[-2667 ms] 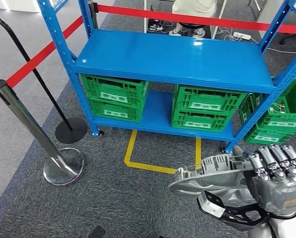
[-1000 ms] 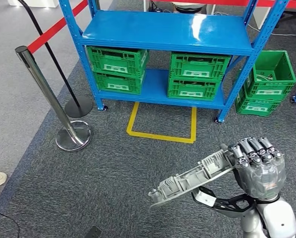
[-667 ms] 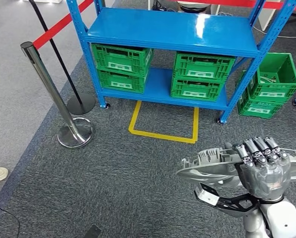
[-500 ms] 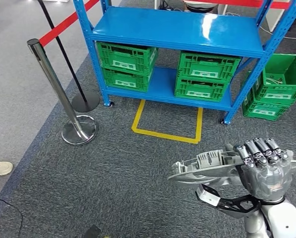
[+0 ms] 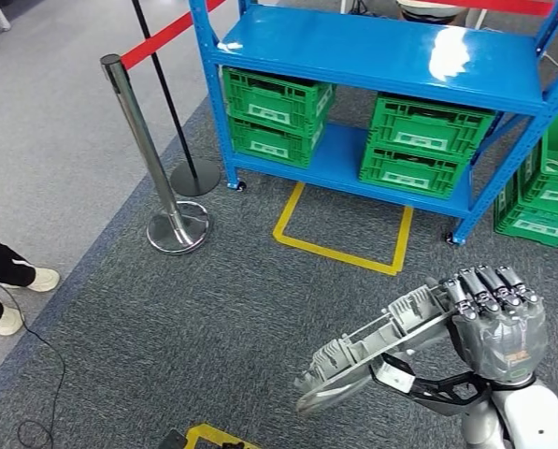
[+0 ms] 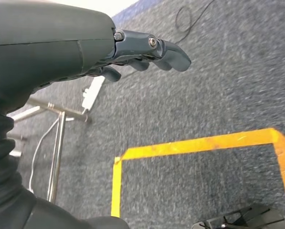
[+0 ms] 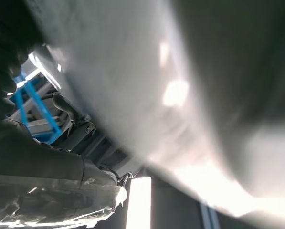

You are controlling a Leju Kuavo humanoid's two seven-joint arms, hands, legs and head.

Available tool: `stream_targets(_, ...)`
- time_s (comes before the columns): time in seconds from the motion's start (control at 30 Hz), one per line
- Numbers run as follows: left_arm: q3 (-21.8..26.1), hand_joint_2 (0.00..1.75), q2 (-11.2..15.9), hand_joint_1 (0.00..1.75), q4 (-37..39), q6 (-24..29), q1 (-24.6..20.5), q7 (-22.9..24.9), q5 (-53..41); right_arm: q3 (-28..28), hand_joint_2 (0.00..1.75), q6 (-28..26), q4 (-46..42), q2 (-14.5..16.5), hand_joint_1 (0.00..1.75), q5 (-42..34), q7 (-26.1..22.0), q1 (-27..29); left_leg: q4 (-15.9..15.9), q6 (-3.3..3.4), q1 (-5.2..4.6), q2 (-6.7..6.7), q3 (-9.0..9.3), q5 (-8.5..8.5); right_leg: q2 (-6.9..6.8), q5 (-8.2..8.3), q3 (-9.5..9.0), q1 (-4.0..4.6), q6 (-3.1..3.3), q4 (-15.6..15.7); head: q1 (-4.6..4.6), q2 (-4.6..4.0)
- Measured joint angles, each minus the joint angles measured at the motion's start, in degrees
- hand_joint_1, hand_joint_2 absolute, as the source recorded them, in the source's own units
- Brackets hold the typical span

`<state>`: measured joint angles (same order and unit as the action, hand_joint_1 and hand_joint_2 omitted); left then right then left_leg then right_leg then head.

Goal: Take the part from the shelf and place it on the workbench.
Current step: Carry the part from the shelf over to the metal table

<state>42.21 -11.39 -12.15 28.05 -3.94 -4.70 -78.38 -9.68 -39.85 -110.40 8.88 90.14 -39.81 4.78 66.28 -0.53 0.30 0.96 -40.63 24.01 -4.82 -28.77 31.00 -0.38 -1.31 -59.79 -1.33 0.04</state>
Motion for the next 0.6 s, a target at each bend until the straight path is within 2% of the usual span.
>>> stream_targets(0.07, 0.0, 1.75, -0.05, 0.0, 0.0, 0.01, -0.2, -0.01, 0.0, -0.15, 1.75, 0.0, -0.07, 0.0, 1.75, 0.0, 0.02, 0.04, -5.86, 0.64, -0.88, 2.51, 3.56, -0.9, -1.24, -0.29, -0.05, 0.46, -0.33, -0.1, 0.04, 0.0)
stream_targets(0.1, 0.0, 1.75, -0.09, 0.0, 0.0, 0.03, -0.25, -0.01, 0.0, -0.21, 1.75, 0.0, -0.11, 0.01, 1.75, -0.01, 0.02, 0.05, -7.19, 0.75, -1.17, 3.14, 4.23, -0.81, -1.86, -0.4, -0.14, 0.67, -0.53, -0.03, 0.09, 0.0)
stream_targets(0.17, 0.0, 1.75, -0.14, 0.0, 0.0, 0.06, -0.16, -0.01, 0.01, -0.3, 1.75, 0.0, -0.15, 0.01, 1.75, -0.01, 0.02, 0.03, -7.65, 0.95, -1.23, 2.13, 4.26, -0.78, -3.08, -0.57, -0.55, 0.84, -0.95, 0.31, 0.21, 0.0)
stream_targets(0.2, 0.01, 1.75, -0.12, 0.0, 0.0, 0.08, -0.05, -0.01, 0.03, -0.34, 1.75, 0.0, -0.17, 0.01, 1.75, 0.0, 0.02, -0.01, -7.81, 1.14, -1.13, 1.43, 4.32, -0.86, -2.75, -0.9, -0.62, 0.76, -1.22, 0.22, 0.24, 0.0)
stream_targets(0.27, 0.03, 1.75, -0.11, 0.0, 0.0, 0.09, -0.07, -0.01, 0.07, -0.42, 1.75, 0.0, -0.25, -0.01, 1.75, -0.05, 0.04, -0.05, -8.06, 1.62, -0.79, 0.01, 4.41, -1.09, 0.44, -3.1, 0.59, 0.51, -1.72, -2.91, 0.49, 0.01)
stream_targets(0.3, 0.04, 1.75, -0.14, 0.0, 0.0, 0.09, -0.14, -0.01, 0.09, -0.45, 1.75, 0.0, -0.28, -0.01, 1.75, -0.08, 0.04, 0.01, -8.08, 1.81, -0.7, -0.75, 4.37, -1.15, 2.55, -4.86, 2.16, 0.4, -1.87, -6.28, 0.67, 0.01)
stream_targets(0.33, 0.05, 1.75, -0.18, 0.0, 0.0, 0.09, -0.22, -0.01, 0.1, -0.48, 1.75, 0.0, -0.3, 0.0, 1.75, -0.1, 0.04, 0.13, -8.08, 1.97, -0.68, -1.54, 4.32, -1.21, 3.9, -6.62, 4.03, 0.36, -1.93, -10.23, 0.81, 0.01)
stream_targets(0.37, 0.06, 1.75, -0.2, 0.0, 0.0, 0.08, -0.23, -0.01, 0.1, -0.51, 1.75, 0.0, -0.28, 0.0, 1.75, -0.1, 0.04, 0.27, -8.08, 2.08, -0.7, -2.38, 4.28, -1.25, 4.44, -7.75, 5.79, 0.37, -1.95, -13.61, 0.9, 0.0)
stream_targets(0.4, 0.08, 1.75, -0.22, 0.0, 0.0, 0.08, -0.17, 0.0, 0.11, -0.53, 1.75, 0.0, -0.28, 0.01, 1.75, -0.08, 0.04, 0.41, -8.07, 2.14, -0.72, -3.26, 4.25, -1.3, 4.64, -7.88, 6.88, 0.38, -1.92, -15.41, 0.93, 0.0)
stream_targets(0.43, 0.09, 1.75, -0.21, 0.0, 0.0, 0.09, -0.07, 0.0, 0.11, -0.54, 1.75, 0.0, -0.28, 0.01, 1.75, -0.08, 0.04, 0.47, -8.06, 2.16, -0.73, -4.13, 4.25, -1.37, 4.75, -6.88, 6.97, 0.38, -1.85, -15.02, 0.94, 0.0)
stream_targets(0.47, 0.11, 1.75, -0.21, 0.0, 0.0, 0.09, 0.02, 0.0, 0.11, -0.56, 1.75, 0.0, -0.28, 0.0, 1.75, -0.07, 0.04, 0.49, -8.05, 2.11, -0.72, -5.04, 4.26, -1.47, 5.02, -4.97, 6.01, 0.36, -1.73, -12.52, 0.96, 0.0)
stream_targets(0.5, 0.13, 1.75, -0.24, 0.0, 0.0, 0.1, 0.08, 0.0, 0.11, -0.57, 1.75, 0.0, -0.28, -0.01, 1.75, -0.07, 0.04, 0.49, -8.04, 1.99, -0.69, -5.94, 4.26, -1.58, 5.89, -2.74, 4.36, 0.3, -1.58, -8.72, 0.96, 0.0)
stream_targets(0.53, 0.13, 1.75, -0.26, 0.0, 0.0, 0.12, 0.08, 0.0, 0.09, -0.58, 1.75, 0.0, -0.28, -0.01, 1.75, -0.07, 0.04, 0.51, -7.94, 1.81, -0.75, -6.77, 4.16, -1.71, 7.37, -1.13, 2.66, 0.13, -1.42, -4.83, 0.95, 0.0)
stream_targets(0.57, 0.13, 1.75, -0.29, 0.0, 0.0, 0.12, 0.06, 0.0, 0.05, -0.6, 1.75, 0.0, -0.28, 0.0, 1.75, -0.08, 0.04, 0.55, -7.87, 1.58, -0.74, -7.49, 4.01, -1.89, 8.66, -0.15, 1.42, 0.0, -1.29, -1.92, 0.91, 0.0)
stream_targets(0.6, 0.13, 1.75, -0.32, 0.0, 0.0, 0.14, 0.08, -0.01, 0.0, -0.6, 1.75, 0.0, -0.28, 0.01, 1.75, -0.08, 0.04, 0.59, -7.89, 1.28, -0.7, -8.14, 3.79, -2.1, 9.59, 0.15, 0.73, -0.05, -1.14, -0.3, 0.9, 0.0)
